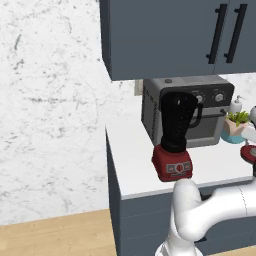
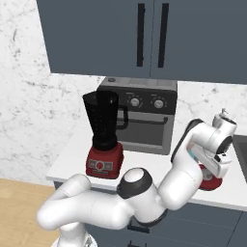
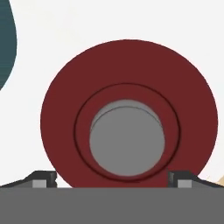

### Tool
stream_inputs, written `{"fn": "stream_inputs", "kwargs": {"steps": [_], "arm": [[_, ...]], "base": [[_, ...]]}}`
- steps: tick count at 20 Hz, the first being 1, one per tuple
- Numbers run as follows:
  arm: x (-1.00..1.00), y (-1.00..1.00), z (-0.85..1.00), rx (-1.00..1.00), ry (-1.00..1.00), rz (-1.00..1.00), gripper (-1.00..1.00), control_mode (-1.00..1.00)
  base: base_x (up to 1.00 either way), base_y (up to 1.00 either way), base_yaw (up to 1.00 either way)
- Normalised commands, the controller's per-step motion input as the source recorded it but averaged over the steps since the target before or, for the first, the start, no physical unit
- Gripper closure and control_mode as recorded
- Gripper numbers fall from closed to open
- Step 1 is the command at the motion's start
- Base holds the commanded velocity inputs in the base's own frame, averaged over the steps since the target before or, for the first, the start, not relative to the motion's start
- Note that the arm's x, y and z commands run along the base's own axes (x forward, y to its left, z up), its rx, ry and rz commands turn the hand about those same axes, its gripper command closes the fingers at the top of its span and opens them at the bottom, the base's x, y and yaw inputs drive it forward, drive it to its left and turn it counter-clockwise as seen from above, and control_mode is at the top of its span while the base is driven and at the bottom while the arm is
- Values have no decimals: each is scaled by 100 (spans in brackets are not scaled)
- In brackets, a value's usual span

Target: Close the lid blender by securely placing the lid on top.

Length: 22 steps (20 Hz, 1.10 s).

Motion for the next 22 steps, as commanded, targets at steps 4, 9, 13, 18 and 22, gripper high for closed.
{"fn": "stream_inputs", "kwargs": {"steps": [4, 9, 13, 18, 22], "arm": [[1, -24, -25, 0, 0, 2, -100, -100], [0, -38, -29, 0, 0, 0, -100, -100], [0, -9, -37, 0, 0, 0, -100, -100], [0, 37, -56, -3, 0, 0, 100, -100], [-10, 56, -79, -10, 1, 0, 100, -100]], "base": [[0, 0, 0], [0, 0, 0], [0, 0, 0], [0, 0, 0], [0, 0, 0]]}}
